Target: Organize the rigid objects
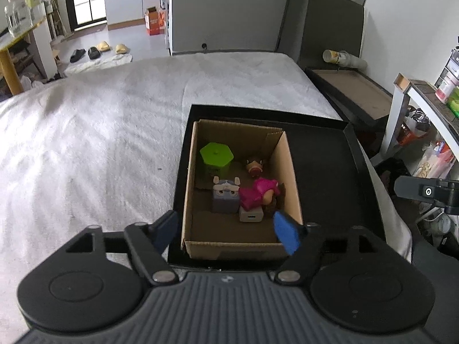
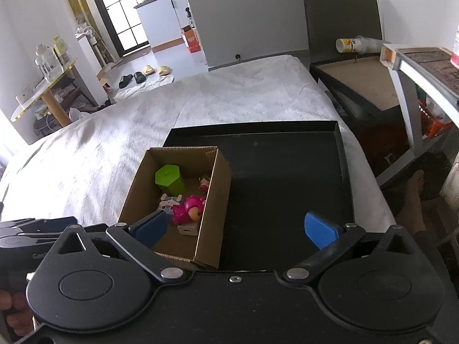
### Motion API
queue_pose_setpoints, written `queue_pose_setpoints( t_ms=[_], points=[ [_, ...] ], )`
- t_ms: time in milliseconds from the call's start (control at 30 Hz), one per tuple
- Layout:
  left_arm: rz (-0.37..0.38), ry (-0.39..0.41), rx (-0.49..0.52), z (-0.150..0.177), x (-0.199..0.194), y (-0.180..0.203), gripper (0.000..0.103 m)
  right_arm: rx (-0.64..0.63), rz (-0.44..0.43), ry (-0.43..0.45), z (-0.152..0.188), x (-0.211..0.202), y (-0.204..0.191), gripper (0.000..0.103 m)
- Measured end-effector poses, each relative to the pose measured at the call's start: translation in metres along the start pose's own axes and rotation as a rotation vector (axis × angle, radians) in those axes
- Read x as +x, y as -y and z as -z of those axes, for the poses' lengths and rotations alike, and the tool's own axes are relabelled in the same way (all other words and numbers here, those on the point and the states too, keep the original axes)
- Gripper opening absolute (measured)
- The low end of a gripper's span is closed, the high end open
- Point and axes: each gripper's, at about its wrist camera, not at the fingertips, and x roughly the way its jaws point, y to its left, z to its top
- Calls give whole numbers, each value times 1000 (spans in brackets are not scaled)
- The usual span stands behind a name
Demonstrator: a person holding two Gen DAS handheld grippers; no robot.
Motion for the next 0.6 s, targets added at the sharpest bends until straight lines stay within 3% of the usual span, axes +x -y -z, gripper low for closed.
queue_pose_setpoints(
  t_ms=[600],
  points=[
    [34, 77, 52, 10, -66, 10, 96, 9, 26, 18, 16, -41, 3, 103]
  ],
)
